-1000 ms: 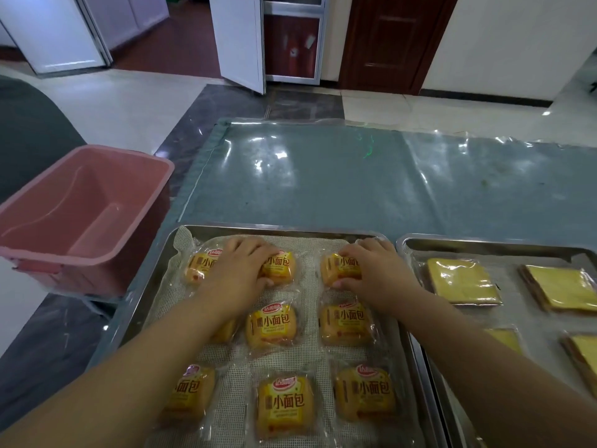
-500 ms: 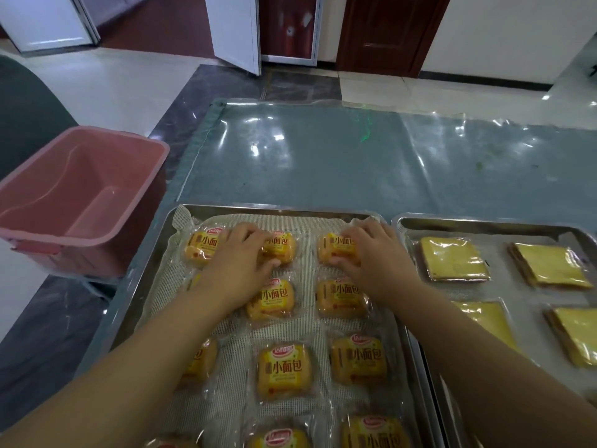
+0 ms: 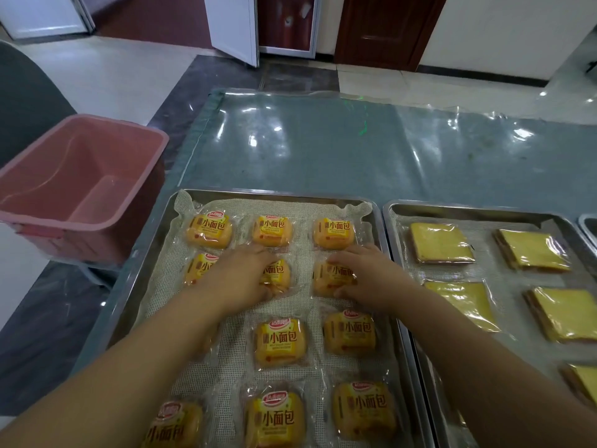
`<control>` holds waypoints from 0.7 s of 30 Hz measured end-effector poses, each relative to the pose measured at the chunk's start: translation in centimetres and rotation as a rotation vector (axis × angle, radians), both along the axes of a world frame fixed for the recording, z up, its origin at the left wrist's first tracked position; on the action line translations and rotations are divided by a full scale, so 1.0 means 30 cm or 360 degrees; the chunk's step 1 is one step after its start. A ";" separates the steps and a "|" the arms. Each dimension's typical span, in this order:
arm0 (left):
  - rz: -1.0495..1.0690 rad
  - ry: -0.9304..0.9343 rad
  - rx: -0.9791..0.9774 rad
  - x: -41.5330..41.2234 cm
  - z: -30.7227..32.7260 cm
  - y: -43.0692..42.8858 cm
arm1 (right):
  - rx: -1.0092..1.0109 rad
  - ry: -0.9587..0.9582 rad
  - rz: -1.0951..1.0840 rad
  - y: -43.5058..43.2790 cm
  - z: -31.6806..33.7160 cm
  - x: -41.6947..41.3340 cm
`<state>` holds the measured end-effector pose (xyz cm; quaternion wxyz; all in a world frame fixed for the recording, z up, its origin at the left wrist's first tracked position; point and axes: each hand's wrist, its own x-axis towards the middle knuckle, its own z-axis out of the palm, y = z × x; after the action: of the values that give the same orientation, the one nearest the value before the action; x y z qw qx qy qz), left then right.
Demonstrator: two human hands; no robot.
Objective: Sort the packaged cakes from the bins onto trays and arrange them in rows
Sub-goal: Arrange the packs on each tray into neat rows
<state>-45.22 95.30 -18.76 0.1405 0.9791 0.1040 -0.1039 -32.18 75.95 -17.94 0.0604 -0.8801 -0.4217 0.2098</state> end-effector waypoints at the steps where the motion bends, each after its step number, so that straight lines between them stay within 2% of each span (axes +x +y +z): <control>1: -0.0004 -0.0019 -0.0034 0.000 -0.001 0.002 | 0.0001 0.0005 0.0001 -0.002 -0.001 -0.003; 11: 0.0033 -0.0184 -0.0322 -0.045 -0.046 0.004 | 0.0087 0.0003 -0.0056 -0.012 -0.004 -0.018; 17: 0.0169 -0.0509 -0.0385 -0.139 0.003 -0.077 | 0.0530 -0.0238 -0.0158 -0.079 0.004 -0.091; 21: 0.0108 -0.0270 -0.0409 -0.217 -0.020 -0.164 | 0.0697 -0.0191 -0.0118 -0.160 -0.025 -0.169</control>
<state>-51.74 90.37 -19.37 0.2762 0.9543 0.1105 -0.0286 -37.24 71.14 -18.68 0.2325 -0.8717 -0.4274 0.0582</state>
